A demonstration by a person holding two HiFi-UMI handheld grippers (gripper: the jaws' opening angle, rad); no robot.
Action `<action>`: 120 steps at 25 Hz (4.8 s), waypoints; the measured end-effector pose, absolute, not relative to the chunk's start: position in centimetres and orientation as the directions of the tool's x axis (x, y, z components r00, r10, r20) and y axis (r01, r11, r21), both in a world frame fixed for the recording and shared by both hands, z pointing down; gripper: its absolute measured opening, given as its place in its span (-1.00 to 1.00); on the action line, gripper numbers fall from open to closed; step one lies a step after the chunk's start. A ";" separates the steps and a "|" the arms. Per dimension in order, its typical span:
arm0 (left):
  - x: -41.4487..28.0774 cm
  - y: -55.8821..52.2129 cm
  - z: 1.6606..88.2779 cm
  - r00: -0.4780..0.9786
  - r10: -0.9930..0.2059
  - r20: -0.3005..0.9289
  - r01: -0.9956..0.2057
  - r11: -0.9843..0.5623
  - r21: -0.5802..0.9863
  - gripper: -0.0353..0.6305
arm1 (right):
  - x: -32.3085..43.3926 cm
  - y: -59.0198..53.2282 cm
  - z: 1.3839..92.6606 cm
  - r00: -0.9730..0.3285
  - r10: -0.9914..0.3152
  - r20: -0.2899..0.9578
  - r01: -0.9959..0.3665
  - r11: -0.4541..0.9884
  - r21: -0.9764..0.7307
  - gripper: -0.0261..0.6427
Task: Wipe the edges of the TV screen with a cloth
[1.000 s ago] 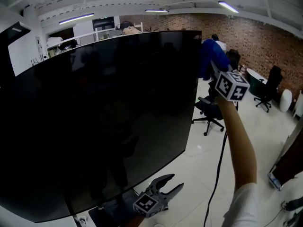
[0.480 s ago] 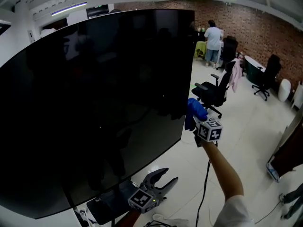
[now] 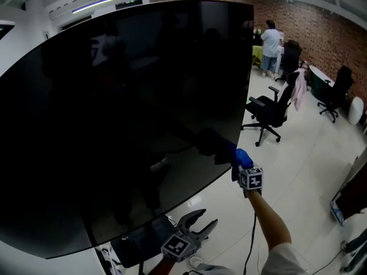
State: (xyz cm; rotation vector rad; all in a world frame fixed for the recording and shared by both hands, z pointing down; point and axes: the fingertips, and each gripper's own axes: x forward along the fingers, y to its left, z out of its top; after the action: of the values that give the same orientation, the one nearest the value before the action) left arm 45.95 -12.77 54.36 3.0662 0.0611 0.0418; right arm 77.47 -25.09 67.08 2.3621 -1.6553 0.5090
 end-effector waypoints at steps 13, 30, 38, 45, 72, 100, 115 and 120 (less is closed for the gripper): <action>43.7 -13.0 55.2 0.999 0.011 0.040 0.007 -0.994 0.107 -0.30 | 73.7 -23.5 74.2 0.248 -0.847 0.470 -0.874 -0.405 -0.269 -0.61; 31.8 -16.5 54.7 0.984 -0.178 0.027 -0.180 -0.976 0.123 -0.30 | 49.8 -27.1 74.1 -0.076 -0.885 0.460 -0.938 -0.093 -0.333 -0.62; 20.6 -20.5 54.7 0.918 -0.397 0.009 -0.394 -0.907 0.150 -0.30 | 37.2 -29.5 74.2 -0.196 -0.872 0.448 -0.900 -0.021 -0.434 -0.62; 9.9 -21.9 57.8 0.827 -0.562 0.023 -0.561 -0.821 0.101 -0.30 | 23.1 -30.2 74.3 -0.377 -0.809 0.451 -0.868 0.139 -0.477 -0.62; -24.2 -19.0 59.4 0.257 -0.964 0.067 -0.964 -0.251 0.084 -0.30 | -20.6 -31.8 75.0 -0.821 -0.382 0.425 -0.570 0.609 -0.552 -0.62; -42.9 -11.6 56.0 -0.047 -0.999 0.003 -0.996 0.047 0.078 -0.30 | -50.2 -32.3 60.3 -0.907 -0.331 0.259 -0.420 0.720 -0.552 -0.62; -42.3 -12.8 49.5 0.029 -0.995 -0.090 -0.999 -0.028 -0.015 -0.30 | -51.6 -32.7 33.5 -0.876 -0.421 -0.236 -0.251 0.815 -0.521 -0.62; -41.3 -13.2 47.7 0.043 -0.993 -0.111 -0.999 -0.044 0.001 -0.30 | -51.9 -33.0 25.4 -0.849 -0.405 -0.338 -0.205 0.844 -0.496 -0.62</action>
State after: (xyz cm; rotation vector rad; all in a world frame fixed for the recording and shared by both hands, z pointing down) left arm -41.31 -13.15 47.65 2.3225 -2.2232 -0.1315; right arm -51.87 -32.96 25.37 0.6004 -3.4356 0.8343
